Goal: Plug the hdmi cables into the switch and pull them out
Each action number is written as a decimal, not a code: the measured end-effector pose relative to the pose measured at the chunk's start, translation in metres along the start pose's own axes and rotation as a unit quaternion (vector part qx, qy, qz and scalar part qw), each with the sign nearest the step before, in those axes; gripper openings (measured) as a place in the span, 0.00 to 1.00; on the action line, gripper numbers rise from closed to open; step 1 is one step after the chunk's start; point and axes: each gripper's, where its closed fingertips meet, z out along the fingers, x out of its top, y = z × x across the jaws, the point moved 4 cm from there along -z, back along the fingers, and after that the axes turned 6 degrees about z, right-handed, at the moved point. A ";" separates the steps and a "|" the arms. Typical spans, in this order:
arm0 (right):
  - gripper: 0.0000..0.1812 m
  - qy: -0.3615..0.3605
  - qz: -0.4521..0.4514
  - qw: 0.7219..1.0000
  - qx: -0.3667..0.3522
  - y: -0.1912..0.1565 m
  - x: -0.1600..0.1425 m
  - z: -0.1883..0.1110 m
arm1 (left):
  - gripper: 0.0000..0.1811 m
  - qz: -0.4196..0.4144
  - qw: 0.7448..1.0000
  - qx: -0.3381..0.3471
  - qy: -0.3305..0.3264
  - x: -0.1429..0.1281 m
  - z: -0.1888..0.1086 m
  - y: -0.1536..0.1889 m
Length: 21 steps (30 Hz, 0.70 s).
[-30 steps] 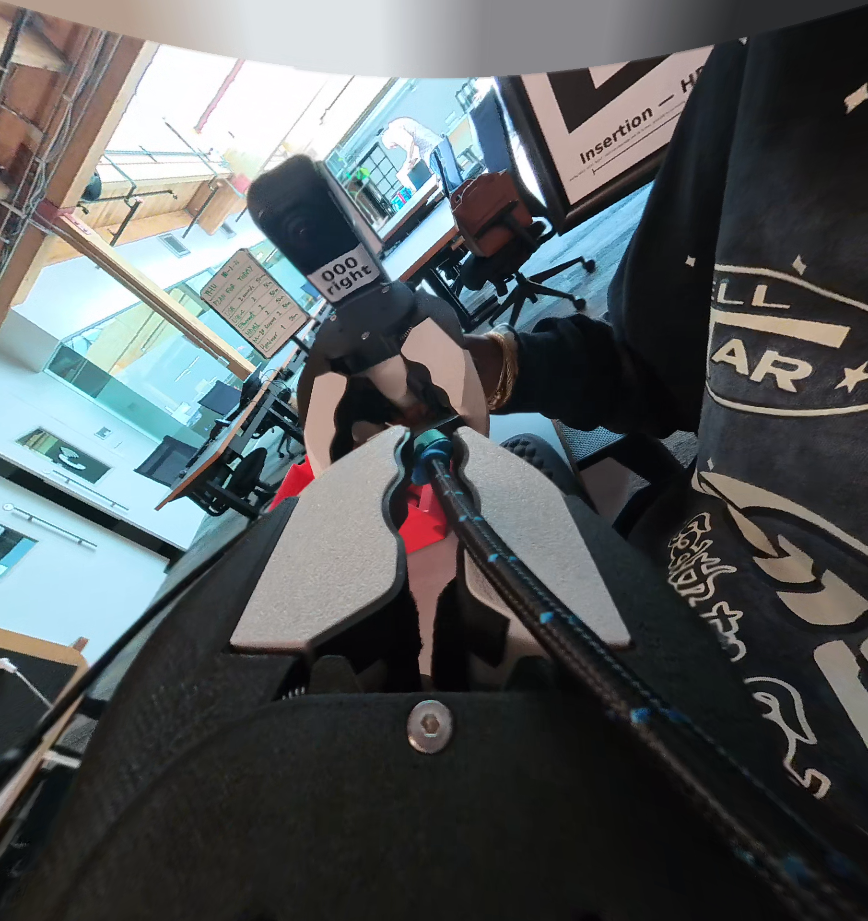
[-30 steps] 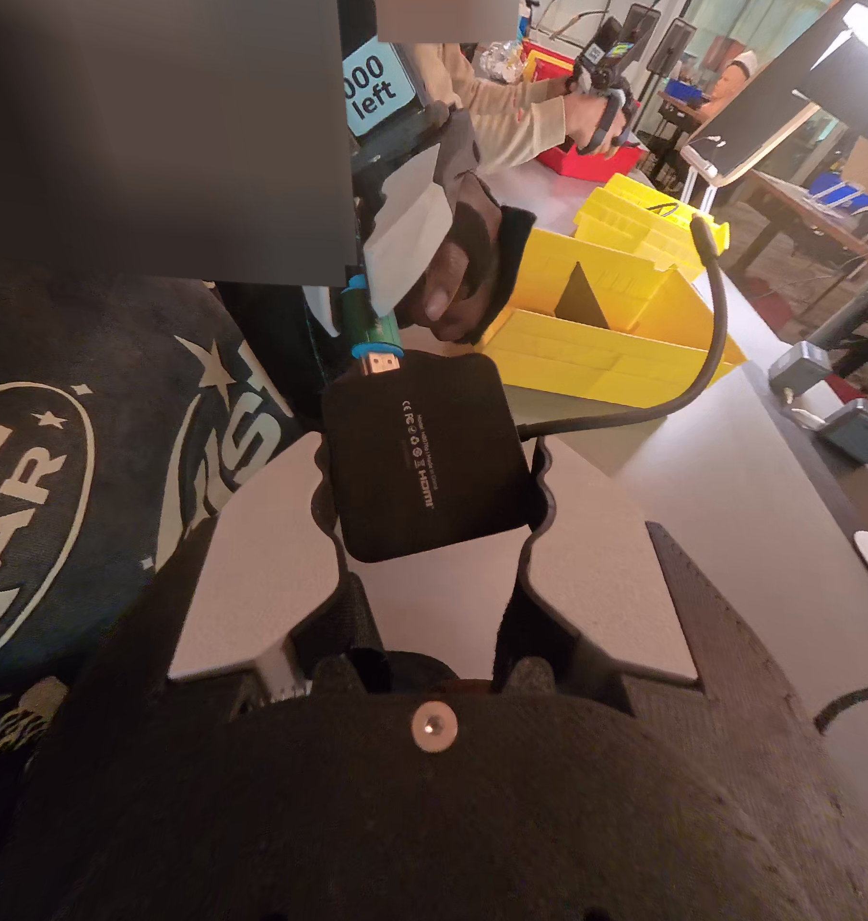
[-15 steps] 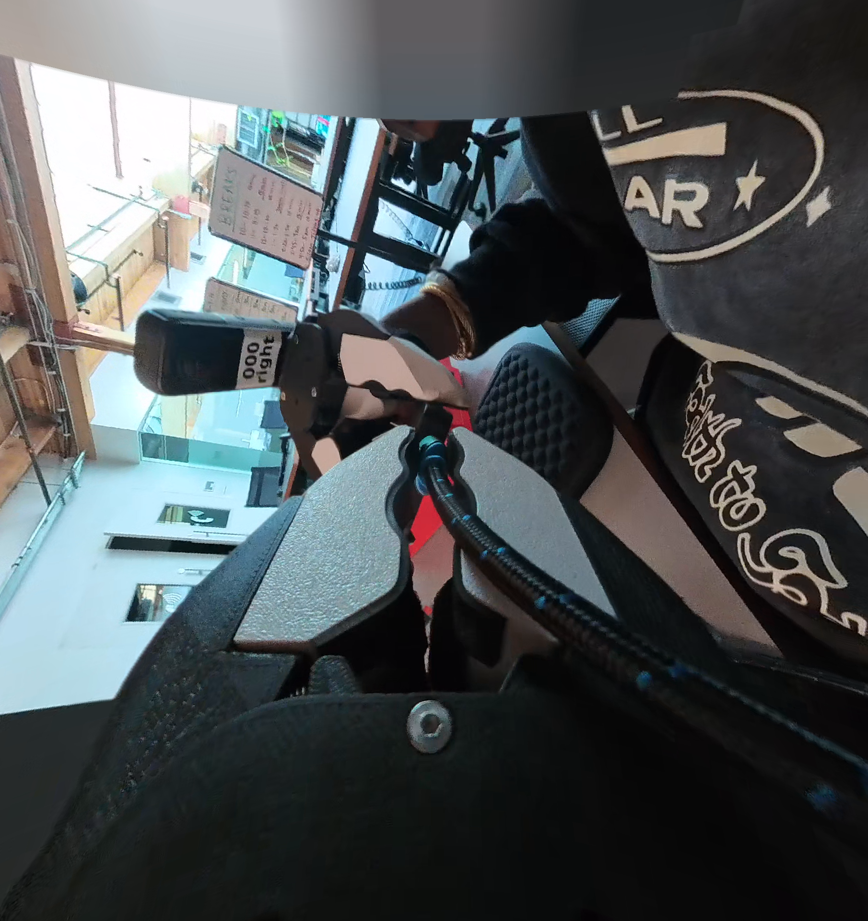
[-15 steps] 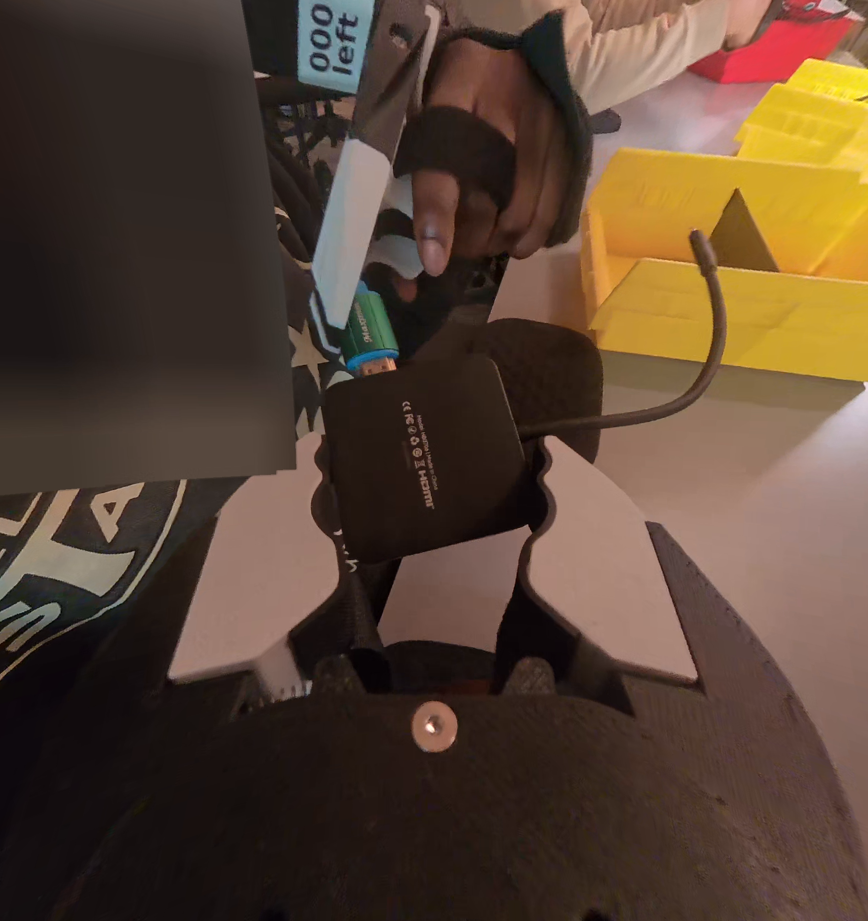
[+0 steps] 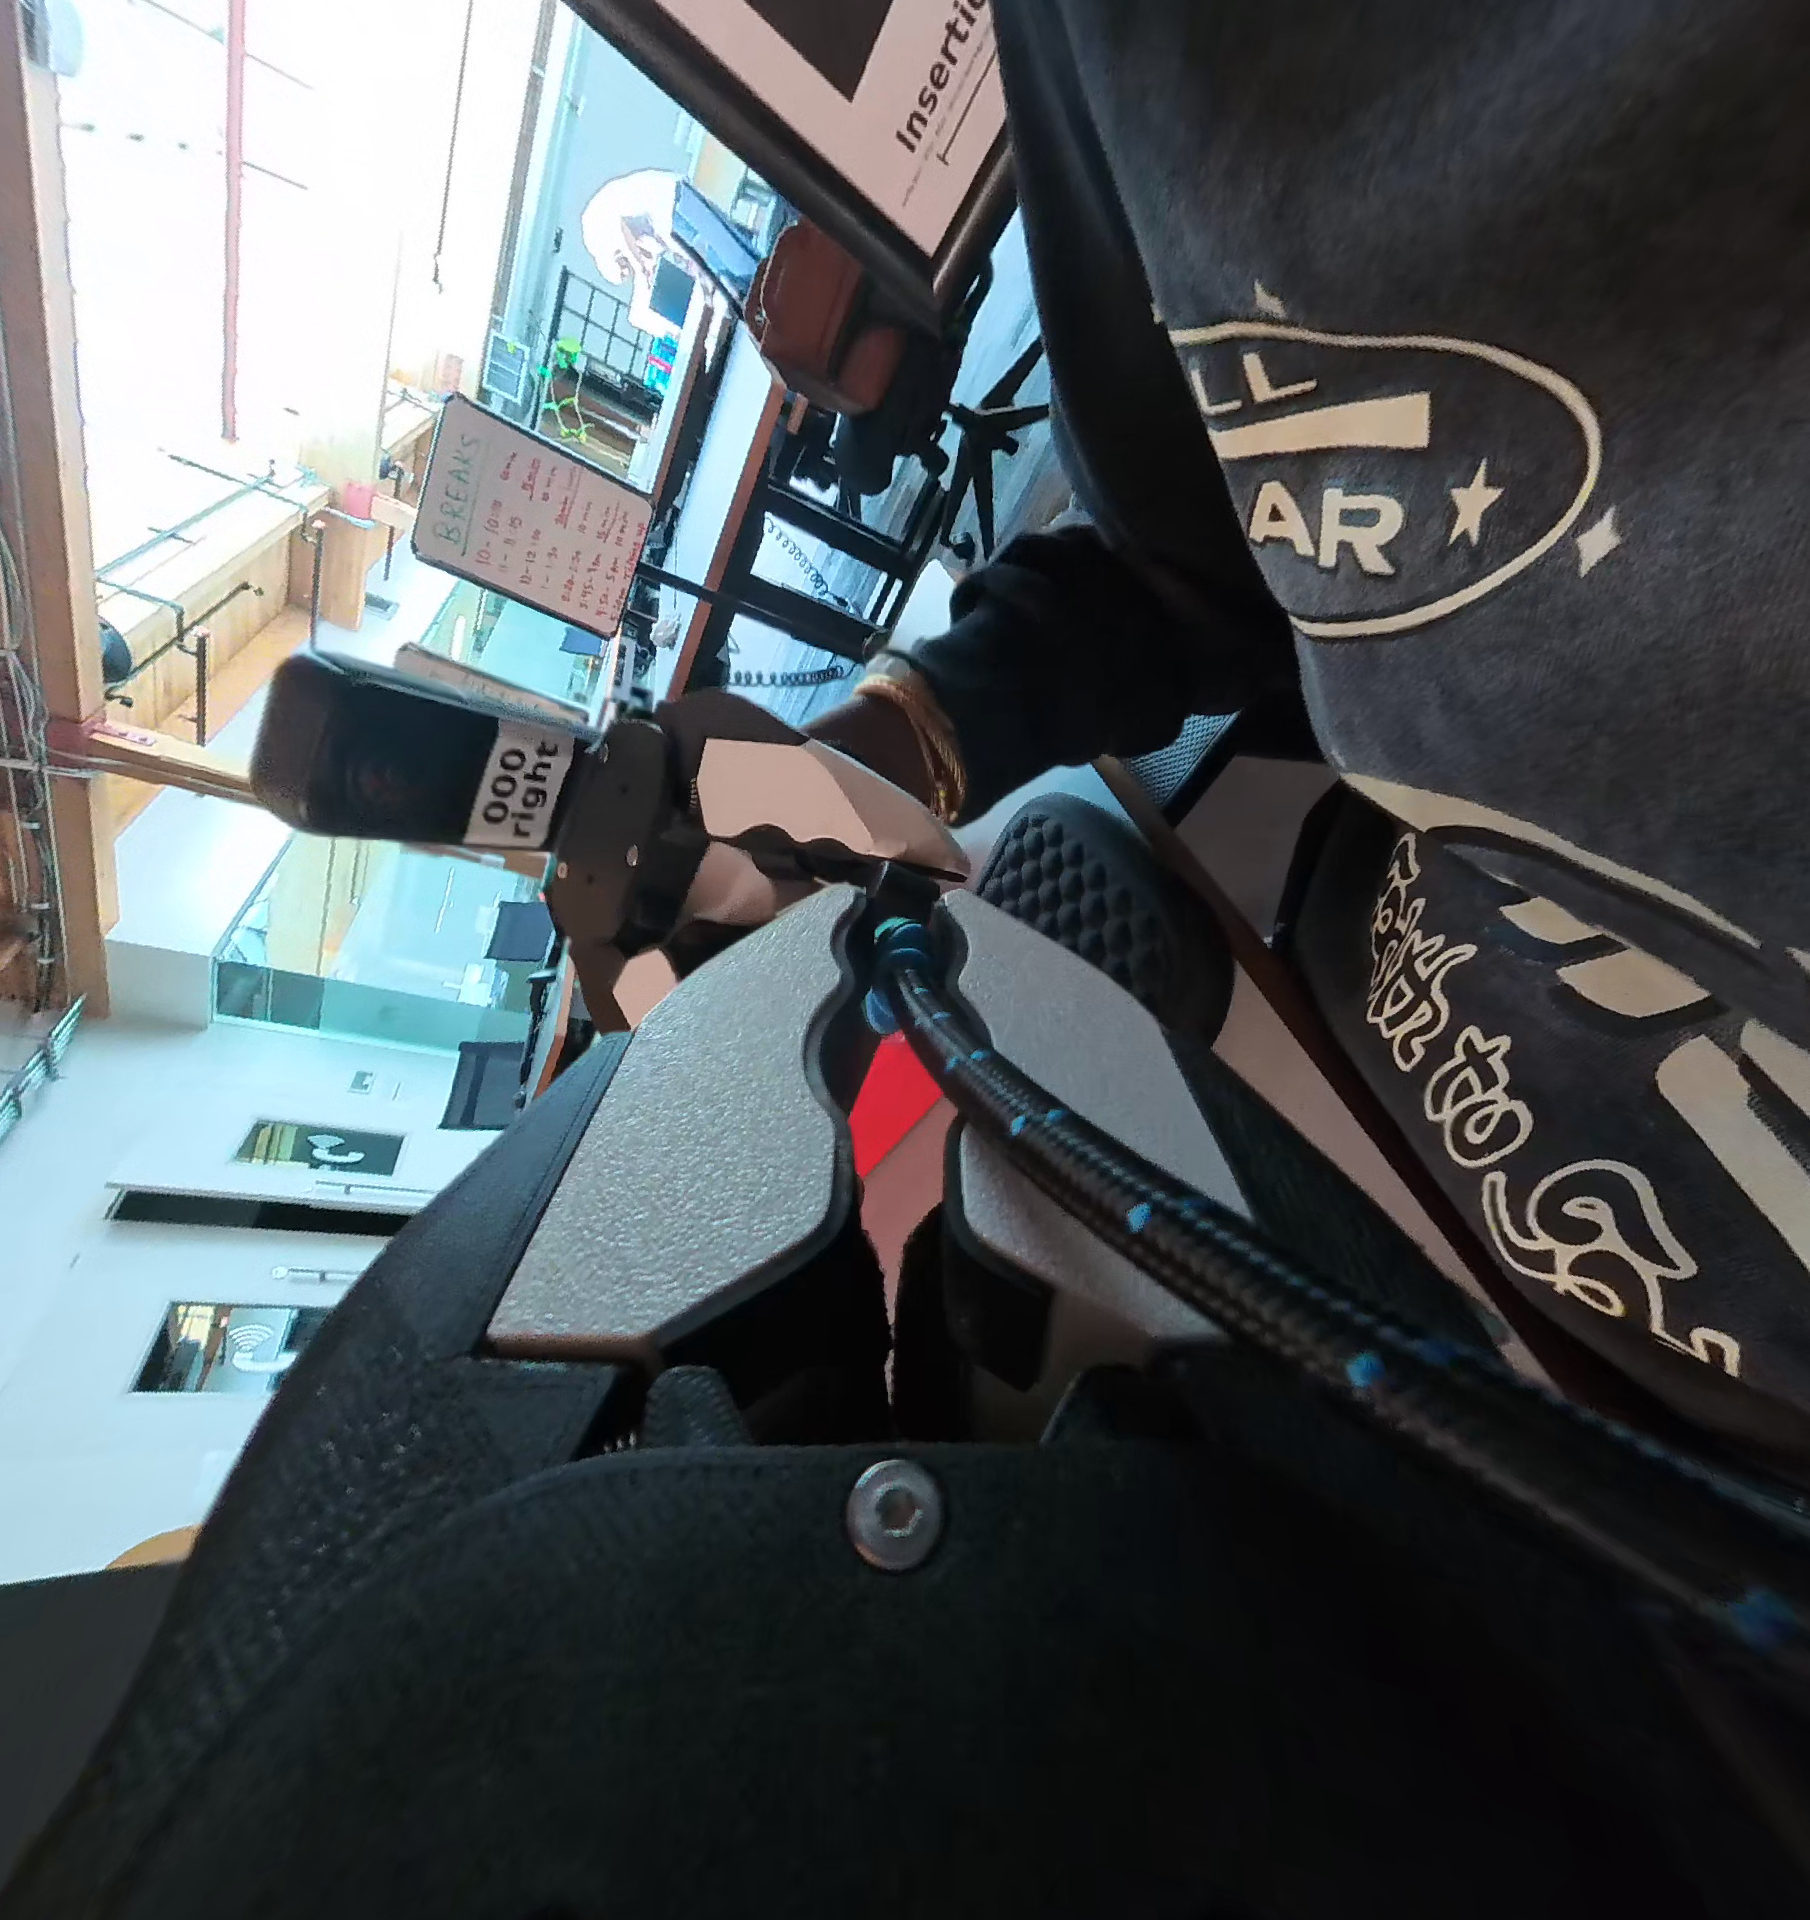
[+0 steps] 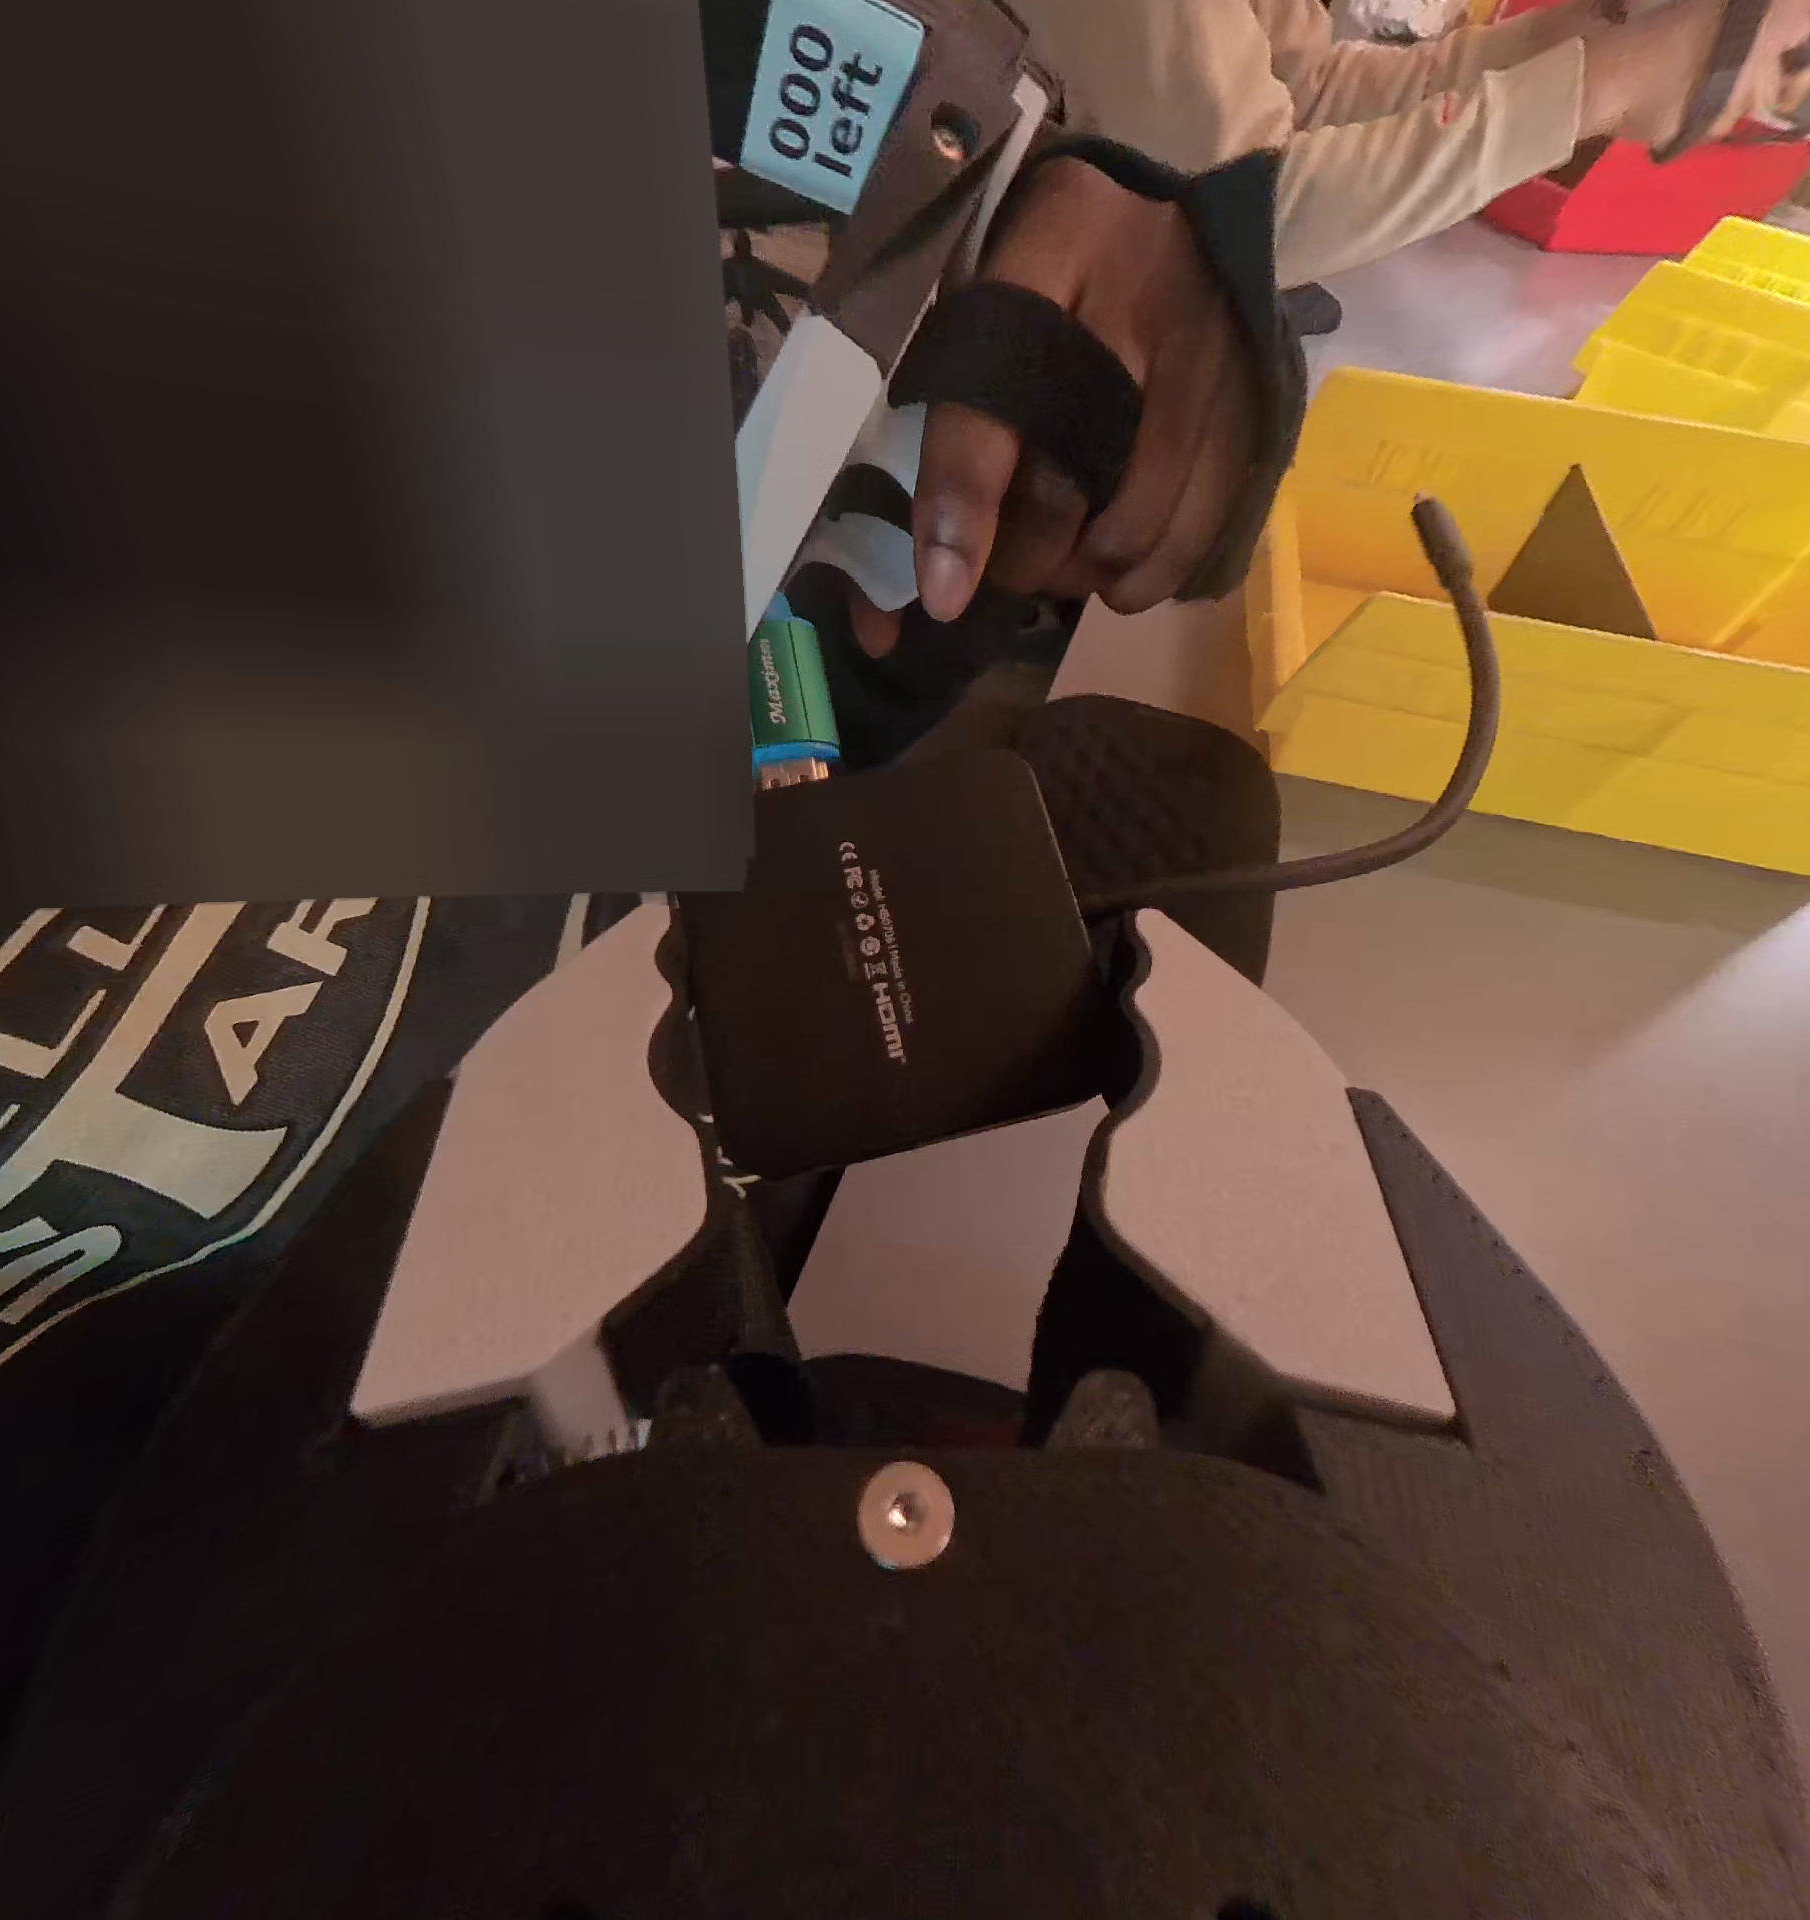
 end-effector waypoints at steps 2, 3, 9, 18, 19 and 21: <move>0.43 0.012 -0.001 1.000 0.007 -0.002 0.004 0.002 | 0.05 -0.007 1.000 0.005 0.026 0.003 -0.002 -0.002; 0.43 0.009 -0.001 1.000 0.003 -0.001 0.005 0.002 | 0.05 -0.009 1.000 0.004 0.029 0.003 -0.003 -0.002; 0.43 -0.024 0.026 0.999 -0.006 0.000 -0.002 0.002 | 0.05 -0.002 1.000 -0.015 0.013 -0.002 0.000 0.003; 0.43 0.008 0.019 0.999 0.044 -0.009 0.005 0.004 | 0.05 -0.007 0.998 -0.004 0.060 0.008 0.001 0.001; 0.43 0.014 0.020 0.999 0.047 -0.009 0.007 0.004 | 0.06 -0.009 0.998 0.000 0.068 0.010 0.000 0.000; 0.43 0.019 0.022 0.999 0.044 -0.009 0.010 0.006 | 0.05 -0.006 0.997 0.006 0.072 0.010 -0.002 -0.001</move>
